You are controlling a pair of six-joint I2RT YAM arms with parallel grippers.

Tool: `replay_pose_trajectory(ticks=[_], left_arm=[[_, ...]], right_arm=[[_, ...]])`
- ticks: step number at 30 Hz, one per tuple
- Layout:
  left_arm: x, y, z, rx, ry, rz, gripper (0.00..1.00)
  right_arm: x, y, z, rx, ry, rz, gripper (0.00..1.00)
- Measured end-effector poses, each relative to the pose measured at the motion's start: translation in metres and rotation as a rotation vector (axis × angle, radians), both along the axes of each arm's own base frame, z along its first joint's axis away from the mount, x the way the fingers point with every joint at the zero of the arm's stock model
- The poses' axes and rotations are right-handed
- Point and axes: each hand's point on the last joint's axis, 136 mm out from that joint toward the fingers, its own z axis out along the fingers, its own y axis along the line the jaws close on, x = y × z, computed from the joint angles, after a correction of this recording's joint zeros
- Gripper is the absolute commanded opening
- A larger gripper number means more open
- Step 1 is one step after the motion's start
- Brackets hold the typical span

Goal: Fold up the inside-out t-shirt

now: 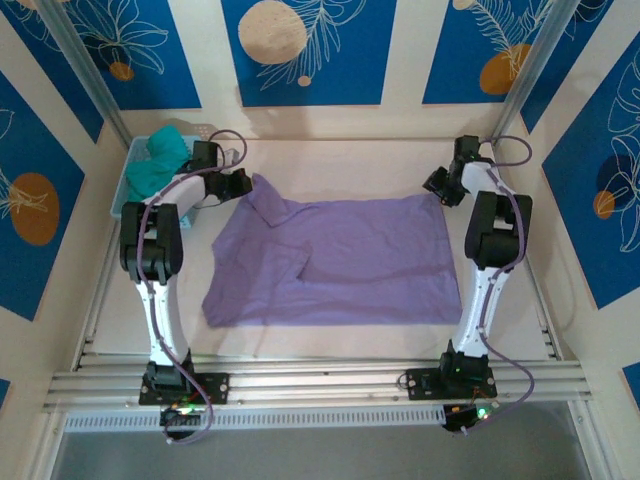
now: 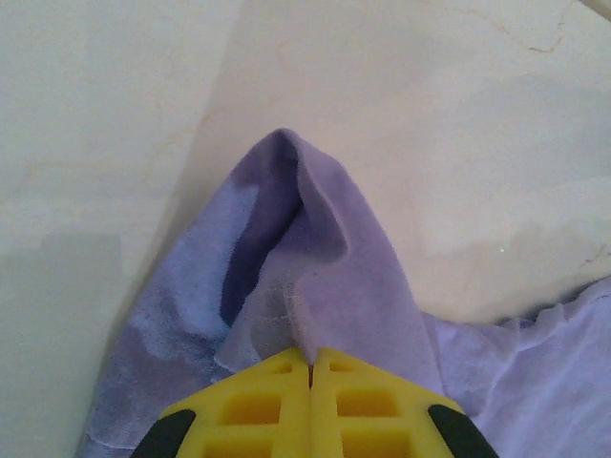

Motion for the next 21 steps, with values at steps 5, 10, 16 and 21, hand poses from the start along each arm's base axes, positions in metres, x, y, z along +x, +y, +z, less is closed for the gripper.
replay_pose_trajectory(ticks=[5, 10, 16, 21], left_arm=[[-0.002, -0.003, 0.001, -0.024, 0.001, 0.001, 0.00], [-0.008, -0.003, 0.000, -0.031, 0.008, -0.001, 0.00], [-0.021, -0.002, 0.019, -0.042, -0.003, 0.011, 0.00], [-0.039, 0.000, 0.052, -0.068, -0.034, 0.039, 0.00]], right_arm=[[0.002, -0.001, -0.009, -0.018, 0.035, 0.016, 0.26], [0.002, -0.002, -0.010, -0.029, 0.042, 0.021, 0.16], [0.004, -0.005, -0.006, -0.051, 0.034, 0.039, 0.05], [-0.001, -0.004, 0.002, -0.065, 0.020, 0.065, 0.00]])
